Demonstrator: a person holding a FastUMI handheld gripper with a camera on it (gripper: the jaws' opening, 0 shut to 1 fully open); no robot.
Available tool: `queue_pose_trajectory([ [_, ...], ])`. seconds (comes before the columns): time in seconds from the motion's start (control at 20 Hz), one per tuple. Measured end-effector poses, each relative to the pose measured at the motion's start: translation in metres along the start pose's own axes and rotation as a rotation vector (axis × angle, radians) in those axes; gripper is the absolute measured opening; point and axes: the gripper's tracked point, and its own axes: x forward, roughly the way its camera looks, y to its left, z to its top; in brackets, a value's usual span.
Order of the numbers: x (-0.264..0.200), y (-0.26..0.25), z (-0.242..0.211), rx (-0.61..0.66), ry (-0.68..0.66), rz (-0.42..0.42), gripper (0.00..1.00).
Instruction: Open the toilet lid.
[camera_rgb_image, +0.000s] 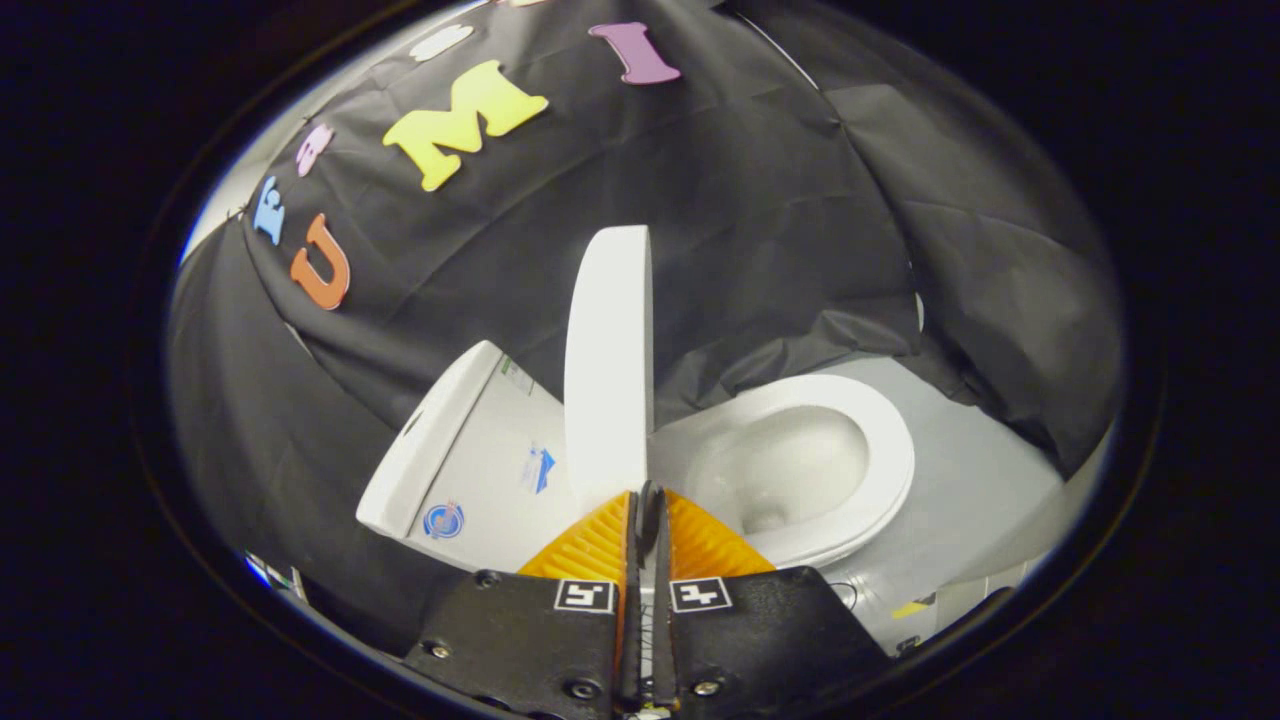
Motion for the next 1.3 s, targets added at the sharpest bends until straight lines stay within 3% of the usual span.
queue_pose_trajectory([
  [0.65,0.004,0.073,-0.010,-0.156,-0.014,-0.039,0.08],
  [1.3,0.013,0.113,-0.022,-0.312,-0.031,-0.171,0.08],
])
